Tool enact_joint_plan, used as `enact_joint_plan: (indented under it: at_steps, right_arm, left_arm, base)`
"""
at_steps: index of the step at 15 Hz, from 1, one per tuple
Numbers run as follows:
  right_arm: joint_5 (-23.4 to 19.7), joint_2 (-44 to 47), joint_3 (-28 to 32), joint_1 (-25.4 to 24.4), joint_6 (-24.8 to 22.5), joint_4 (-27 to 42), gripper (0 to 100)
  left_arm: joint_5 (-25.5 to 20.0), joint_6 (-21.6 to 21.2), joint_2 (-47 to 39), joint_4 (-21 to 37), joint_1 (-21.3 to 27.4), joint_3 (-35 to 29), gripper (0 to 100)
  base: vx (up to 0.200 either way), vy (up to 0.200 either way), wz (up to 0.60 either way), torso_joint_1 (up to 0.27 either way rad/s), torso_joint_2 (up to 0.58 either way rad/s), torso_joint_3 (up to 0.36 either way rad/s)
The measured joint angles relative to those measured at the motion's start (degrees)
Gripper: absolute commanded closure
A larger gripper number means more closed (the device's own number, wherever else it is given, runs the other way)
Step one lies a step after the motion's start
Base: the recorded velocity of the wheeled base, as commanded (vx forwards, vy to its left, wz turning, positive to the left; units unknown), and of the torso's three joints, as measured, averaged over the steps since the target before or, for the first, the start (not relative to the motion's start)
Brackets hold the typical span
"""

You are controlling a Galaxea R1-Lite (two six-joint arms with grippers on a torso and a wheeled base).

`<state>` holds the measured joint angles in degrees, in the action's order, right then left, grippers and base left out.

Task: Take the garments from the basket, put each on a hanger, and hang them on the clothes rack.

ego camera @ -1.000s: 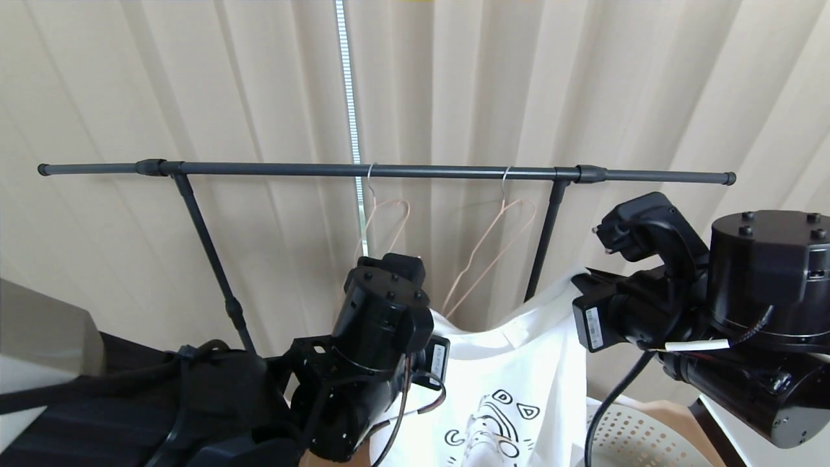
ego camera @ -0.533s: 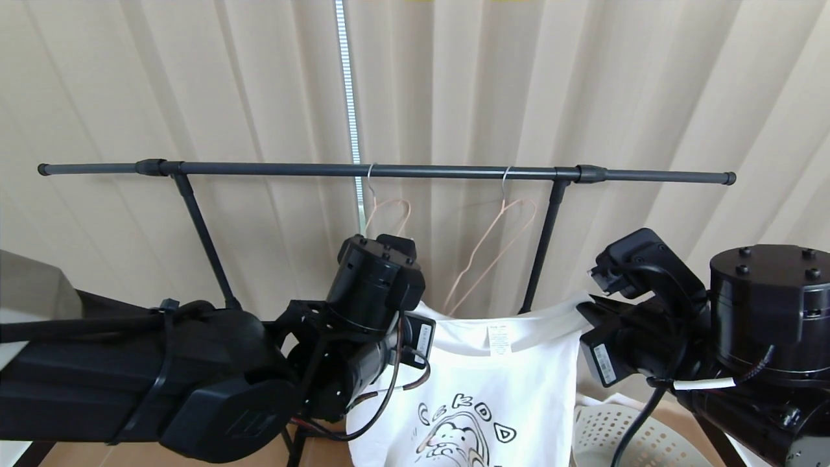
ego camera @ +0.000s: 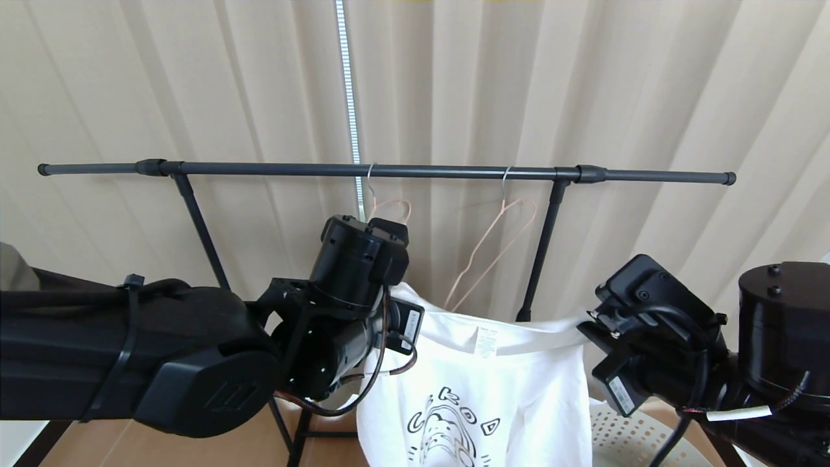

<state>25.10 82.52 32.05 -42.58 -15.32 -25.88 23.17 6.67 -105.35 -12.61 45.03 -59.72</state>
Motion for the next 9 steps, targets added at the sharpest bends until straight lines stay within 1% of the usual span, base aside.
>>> enact_joint_plan:
  at_steps: [1, 3, 4, 5, 6, 9]
  right_arm:
    - [-2.9, -0.2, 2.1, 0.7, -1.8, 1.7, 100]
    - [-10.3, -0.2, 8.1, 3.5, -4.5, 9.7, 100]
    - [-14.3, -0.2, 11.8, 4.8, -4.9, 14.7, 100]
    - [-16.3, -0.2, 14.0, 5.8, -4.3, 17.1, 100]
    - [-16.6, -0.2, 14.9, 6.5, -2.5, 17.2, 100]
    - [-16.3, 0.1, 15.1, 7.1, 3.6, 16.7, 100]
  left_arm:
    - [0.0, -1.6, 0.1, 0.0, -0.4, -1.2, 100]
    - [0.0, -3.2, 0.1, 0.9, -0.9, -4.5, 100]
    - [0.0, -3.7, 0.1, 2.8, -1.0, -6.5, 100]
    - [0.0, -3.8, 0.2, 4.6, -1.1, -7.9, 100]
    - [-0.1, -3.8, 0.3, 4.6, -1.1, -8.9, 100]
    - [-0.1, -3.9, 1.0, 5.1, -1.1, -9.1, 100]
  base:
    - [0.0, 0.0, 0.0, 0.0, 0.0, 0.0]
    - [0.0, 0.0, 0.0, 0.0, 0.0, 0.0]
    - [0.0, 0.0, 0.0, 0.0, 0.0, 0.0]
    - [0.0, 0.0, 0.0, 0.0, 0.0, 0.0]
    - [0.0, 0.0, 0.0, 0.0, 0.0, 0.0]
    - [0.0, 0.0, 0.0, 0.0, 0.0, 0.0]
